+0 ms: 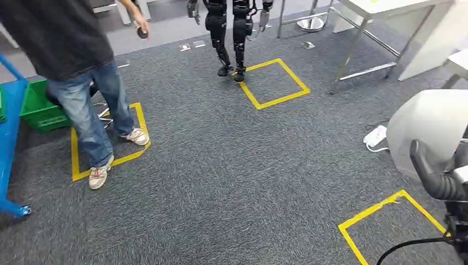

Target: Take the parts from the cabinet and place them on the table.

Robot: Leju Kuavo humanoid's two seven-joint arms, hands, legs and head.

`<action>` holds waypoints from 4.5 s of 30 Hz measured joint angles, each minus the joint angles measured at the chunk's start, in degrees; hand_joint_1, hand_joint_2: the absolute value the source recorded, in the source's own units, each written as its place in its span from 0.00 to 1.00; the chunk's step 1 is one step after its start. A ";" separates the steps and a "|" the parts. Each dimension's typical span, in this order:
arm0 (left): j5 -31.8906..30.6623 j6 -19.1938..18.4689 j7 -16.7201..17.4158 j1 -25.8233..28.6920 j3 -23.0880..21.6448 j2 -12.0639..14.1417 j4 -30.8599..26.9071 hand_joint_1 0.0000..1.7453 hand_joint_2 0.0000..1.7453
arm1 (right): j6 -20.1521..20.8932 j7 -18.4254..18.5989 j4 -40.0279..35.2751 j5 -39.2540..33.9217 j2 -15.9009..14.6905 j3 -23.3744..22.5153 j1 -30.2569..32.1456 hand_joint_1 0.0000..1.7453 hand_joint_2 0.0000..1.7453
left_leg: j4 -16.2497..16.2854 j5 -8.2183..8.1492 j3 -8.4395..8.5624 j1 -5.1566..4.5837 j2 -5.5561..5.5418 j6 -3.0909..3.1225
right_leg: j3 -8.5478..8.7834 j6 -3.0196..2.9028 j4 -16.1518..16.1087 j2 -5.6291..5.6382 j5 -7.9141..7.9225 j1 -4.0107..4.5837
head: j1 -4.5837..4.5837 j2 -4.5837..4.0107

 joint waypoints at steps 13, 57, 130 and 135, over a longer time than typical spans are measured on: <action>-0.63 -0.09 -0.35 0.17 0.09 -0.70 0.22 0.00 1.00 | -1.02 1.13 1.60 5.71 -0.57 2.69 0.35 1.00 1.00 | -11.14 8.35 3.44 0.77 -1.59 2.02 | -1.80 2.84 2.57 3.18 -1.11 -0.25 | 0.29 0.00; -1.51 -3.28 -6.56 -0.59 3.32 -2.97 0.31 0.00 1.00 | -27.43 3.65 22.54 64.22 -16.11 44.50 -45.84 1.00 1.00 | -10.79 7.77 3.31 -0.21 6.38 1.01 | -1.53 1.07 0.81 -2.82 0.42 0.94 | 0.50 0.00; -3.56 -5.73 -2.01 -2.28 5.57 -3.26 0.33 0.00 1.00 | -36.33 7.74 30.56 78.58 -5.53 40.24 -41.93 1.00 1.00 | -10.65 16.80 -7.58 1.01 0.25 -0.52 | 8.15 0.70 1.08 0.52 -8.11 0.06 | -0.46 0.00; -3.58 -5.66 -2.10 -2.80 5.55 -3.48 0.26 0.00 1.00 | -36.46 7.74 29.42 79.36 -6.03 39.41 -41.42 1.00 1.00 | -9.93 13.67 -3.44 1.26 -0.23 1.70 | 5.89 2.37 8.91 0.17 -4.27 0.00 | 0.20 0.00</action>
